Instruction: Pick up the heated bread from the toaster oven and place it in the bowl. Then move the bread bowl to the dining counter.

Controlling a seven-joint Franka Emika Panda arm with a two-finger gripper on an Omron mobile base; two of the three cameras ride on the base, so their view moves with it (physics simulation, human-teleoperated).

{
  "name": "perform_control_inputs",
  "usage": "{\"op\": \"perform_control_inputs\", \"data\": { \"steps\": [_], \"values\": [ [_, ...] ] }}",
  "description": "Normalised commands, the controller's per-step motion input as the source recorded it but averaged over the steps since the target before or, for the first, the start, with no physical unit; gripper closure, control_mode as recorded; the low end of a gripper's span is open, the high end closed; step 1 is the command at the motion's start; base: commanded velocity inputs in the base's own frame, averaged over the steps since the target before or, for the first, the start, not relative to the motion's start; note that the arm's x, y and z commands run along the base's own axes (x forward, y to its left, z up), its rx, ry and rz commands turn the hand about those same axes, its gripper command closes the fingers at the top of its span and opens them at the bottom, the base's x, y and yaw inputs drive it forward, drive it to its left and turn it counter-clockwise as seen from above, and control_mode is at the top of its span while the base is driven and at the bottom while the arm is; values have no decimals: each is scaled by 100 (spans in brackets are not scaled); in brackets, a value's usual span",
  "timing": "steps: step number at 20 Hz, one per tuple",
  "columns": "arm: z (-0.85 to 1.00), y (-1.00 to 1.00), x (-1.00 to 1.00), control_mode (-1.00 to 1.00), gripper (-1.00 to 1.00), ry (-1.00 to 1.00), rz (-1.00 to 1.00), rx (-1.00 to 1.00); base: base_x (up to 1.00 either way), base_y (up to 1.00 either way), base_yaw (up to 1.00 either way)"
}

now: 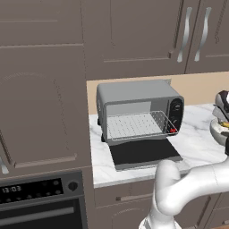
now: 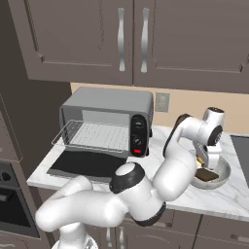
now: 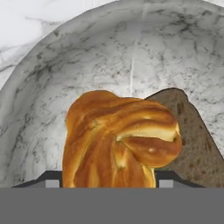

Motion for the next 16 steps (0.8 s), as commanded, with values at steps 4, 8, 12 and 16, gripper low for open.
{"op": "perform_control_inputs", "data": {
  "steps": [4, 8, 12, 16],
  "values": [
    [0, 1, -12, -100, -100, 0, 0, 0, 0, 0, 0],
    [0, 10, -17, -100, -100, 0, 0, 0, 0, 0, 0],
    [0, 10, -23, -100, -100, 0, 0, 0, 0, 0, 0],
    [1, 0, -63, -100, -100, 0, -4, 0, 0, 0, 0]
  ]
}}
